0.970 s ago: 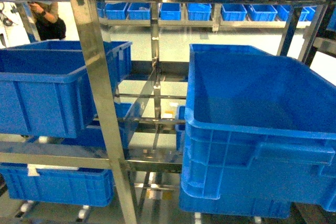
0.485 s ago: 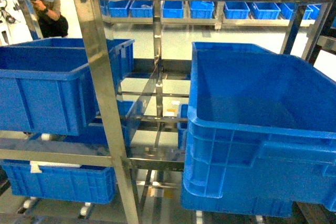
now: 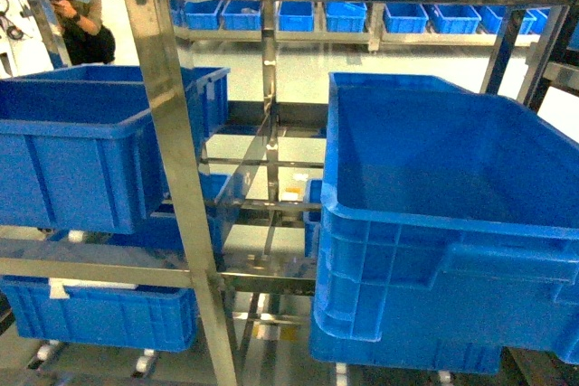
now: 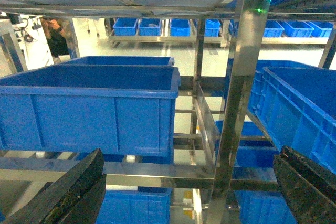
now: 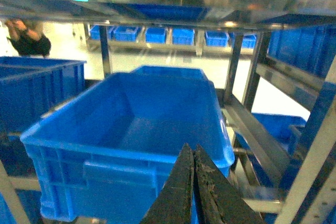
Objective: Pick red block from blue box to shelf
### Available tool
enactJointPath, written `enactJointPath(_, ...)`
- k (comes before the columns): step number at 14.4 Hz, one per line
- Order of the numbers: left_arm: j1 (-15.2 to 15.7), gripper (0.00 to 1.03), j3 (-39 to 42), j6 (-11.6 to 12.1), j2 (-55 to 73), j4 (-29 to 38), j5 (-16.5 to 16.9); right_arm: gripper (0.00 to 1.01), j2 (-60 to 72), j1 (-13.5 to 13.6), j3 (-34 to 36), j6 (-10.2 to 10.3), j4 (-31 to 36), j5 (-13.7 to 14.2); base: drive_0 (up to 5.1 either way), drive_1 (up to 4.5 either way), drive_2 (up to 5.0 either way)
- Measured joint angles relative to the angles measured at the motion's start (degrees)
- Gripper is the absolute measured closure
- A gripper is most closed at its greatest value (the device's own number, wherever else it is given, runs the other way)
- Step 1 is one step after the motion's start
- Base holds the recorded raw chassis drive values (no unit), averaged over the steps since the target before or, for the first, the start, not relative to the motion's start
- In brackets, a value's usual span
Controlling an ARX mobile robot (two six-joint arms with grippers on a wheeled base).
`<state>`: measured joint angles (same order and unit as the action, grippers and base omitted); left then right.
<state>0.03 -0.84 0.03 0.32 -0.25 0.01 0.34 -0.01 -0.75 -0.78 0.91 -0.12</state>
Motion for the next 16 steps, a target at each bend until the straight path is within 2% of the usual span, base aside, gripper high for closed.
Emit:
enactJointPath(8,0.0,0.05,0.0,0.0,0.0,0.02,-0.04,0.99,-0.07,0.0,0.02,-0.02,-1.16,0.09,0.0,0.0,0.0)
enactJointPath(10,0.0,0.05,0.0,0.0,0.0,0.02,-0.04,0.75,-0.07,0.0,0.02,-0.02,-1.18,0.09,0.0,0.0,0.0)
enactJointPath(11,0.0,0.05,0.0,0.0,0.0,0.02,-0.04,0.57,-0.07,0.0,0.02,-0.02,-1.16,0.09,0.0,0.0,0.0)
enactJointPath(12,0.0,0.05,0.0,0.0,0.0,0.02,-0.04,0.24,-0.07,0.0,0.02,-0.02,-1.16,0.09,0.0,0.0,0.0)
enactJointPath(13,0.0,0.05,0.0,0.0,0.0,0.02,-0.04,0.04,-0.07,0.0,0.02,0.09,-1.16,0.09,0.0,0.0,0.0)
enactJointPath(16,0.0,0.05,0.0,0.0,0.0,0.02,-0.04,0.03,-0.07,0.0,0.02,0.11,-1.16,0.09,0.0,0.0,0.0)
